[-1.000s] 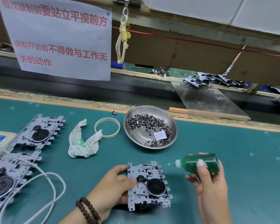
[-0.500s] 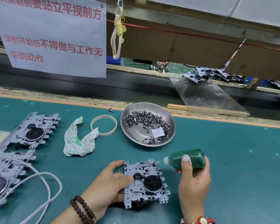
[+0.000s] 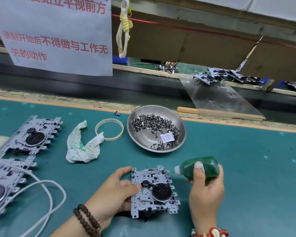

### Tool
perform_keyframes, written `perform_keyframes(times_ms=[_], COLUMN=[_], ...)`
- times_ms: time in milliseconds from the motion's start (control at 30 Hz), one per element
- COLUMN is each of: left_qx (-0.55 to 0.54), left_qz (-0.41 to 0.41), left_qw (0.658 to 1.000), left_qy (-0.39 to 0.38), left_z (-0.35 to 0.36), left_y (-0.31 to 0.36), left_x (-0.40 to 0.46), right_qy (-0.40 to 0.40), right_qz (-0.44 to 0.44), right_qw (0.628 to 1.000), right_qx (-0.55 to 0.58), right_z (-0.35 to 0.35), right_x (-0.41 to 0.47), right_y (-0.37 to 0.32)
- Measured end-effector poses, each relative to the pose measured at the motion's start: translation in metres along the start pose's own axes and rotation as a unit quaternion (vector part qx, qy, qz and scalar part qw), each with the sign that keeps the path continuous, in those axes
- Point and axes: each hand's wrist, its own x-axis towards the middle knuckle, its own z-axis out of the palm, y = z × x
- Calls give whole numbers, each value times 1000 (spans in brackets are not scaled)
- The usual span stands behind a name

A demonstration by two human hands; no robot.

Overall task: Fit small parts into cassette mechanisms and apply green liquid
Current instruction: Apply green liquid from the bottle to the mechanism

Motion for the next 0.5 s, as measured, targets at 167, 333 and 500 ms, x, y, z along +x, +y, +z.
perform_keyframes(times_ms=[167, 333, 500], left_qx=[0, -2, -1], left_qz=[-2, -1, 0], left_qw=[1000, 1000, 1000], left_qy=[1, 4, 5], left_z=[1, 0, 1], left_y=[0, 0, 0], left_x=[1, 1, 1], right_qy=[-5, -12, -12], right_qz=[-3, -1, -4], right_qw=[1000, 999, 998], right_qx=[-16, -33, -54], right_z=[0, 0, -1], right_x=[0, -1, -2], right_y=[2, 2, -1])
